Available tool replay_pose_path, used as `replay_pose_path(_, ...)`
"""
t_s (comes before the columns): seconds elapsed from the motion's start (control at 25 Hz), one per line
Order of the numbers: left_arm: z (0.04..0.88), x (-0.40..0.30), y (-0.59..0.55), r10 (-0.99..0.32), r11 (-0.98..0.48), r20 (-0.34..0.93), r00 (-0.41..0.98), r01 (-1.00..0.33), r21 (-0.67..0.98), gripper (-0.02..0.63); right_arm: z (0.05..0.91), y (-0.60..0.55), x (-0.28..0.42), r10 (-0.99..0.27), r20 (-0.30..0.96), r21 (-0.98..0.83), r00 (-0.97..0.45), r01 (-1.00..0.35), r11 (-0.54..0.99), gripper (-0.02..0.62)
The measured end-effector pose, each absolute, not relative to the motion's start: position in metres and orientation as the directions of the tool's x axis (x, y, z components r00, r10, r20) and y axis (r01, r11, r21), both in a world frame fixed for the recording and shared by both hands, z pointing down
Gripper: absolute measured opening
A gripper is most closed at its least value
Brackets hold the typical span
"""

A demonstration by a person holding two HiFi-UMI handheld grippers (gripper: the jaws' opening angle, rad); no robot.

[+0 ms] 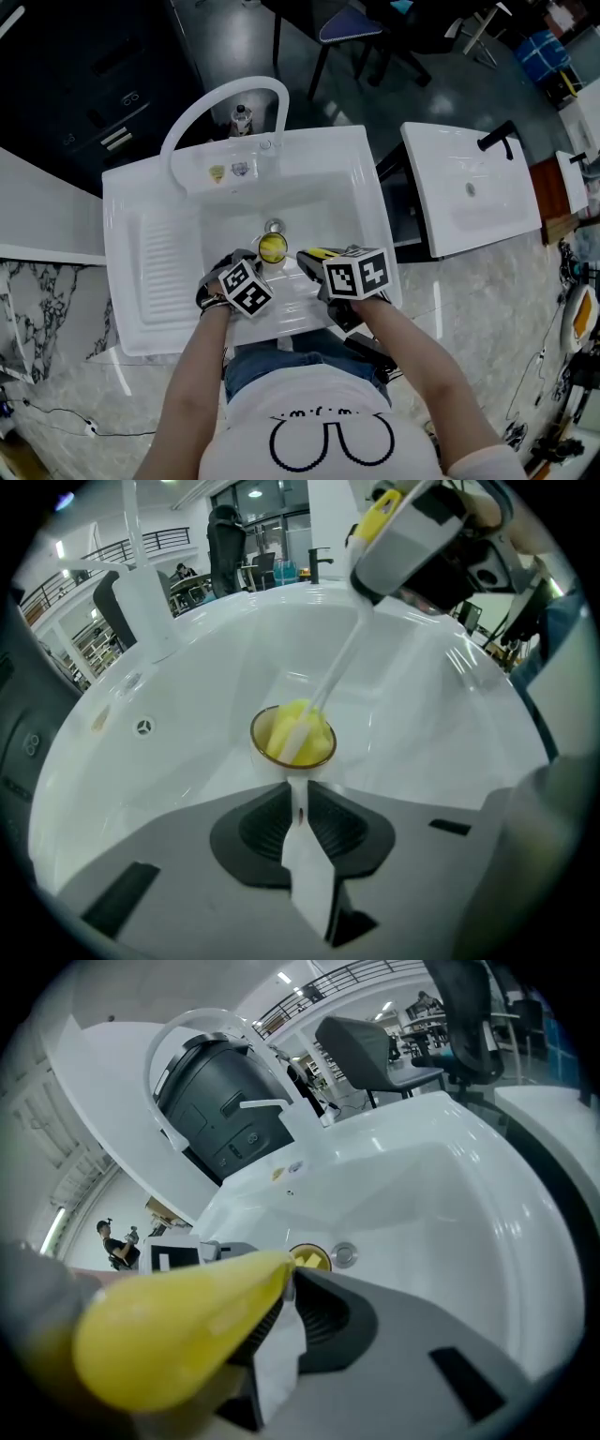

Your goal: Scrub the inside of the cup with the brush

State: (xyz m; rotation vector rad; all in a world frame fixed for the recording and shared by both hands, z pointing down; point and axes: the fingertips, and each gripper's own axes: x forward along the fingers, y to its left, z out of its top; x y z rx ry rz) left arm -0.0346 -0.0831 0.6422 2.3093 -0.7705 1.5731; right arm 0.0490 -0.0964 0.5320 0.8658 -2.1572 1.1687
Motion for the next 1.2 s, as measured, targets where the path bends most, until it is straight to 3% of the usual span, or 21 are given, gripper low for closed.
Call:
replay_pose_path(0.28,0.641,-0.033,-0.084,-0.295,-0.833,0.917,0.27,-0.543,-0.107,0.066,0.554,-0.106,0.044,-0.284,0.7,-0.538,-0.656,-0.745,0.394,0.048)
replay_pose_path(0.68,0.642,-0.035,-0.085,-0.287,-0.842,0.919,0.271,-0.529,-0.107,0.066,0.506,-0.103,0.035,-0.333,0.709,-0.214,-0.622,-0.64,0.738,0.041)
replay_pose_path(0.92,0.641,-0.034,-0.085,-0.287,-0.845,0.919,0.272,-0.524,-0.109,0.066,0.489,-0.107,0.038,-0.373,0.683,-0.179,-0.628,-0.639,0.749,0.041)
replay_pose_path(1.2,0.641,-0.032,-0.084,-0.288,-0.854,0.919,0.27,-0.506,-0.119,0.066,0.53,-0.108,0.024,-0.365,0.709,-0.159,-0.604,-0.64,0.752,0.041)
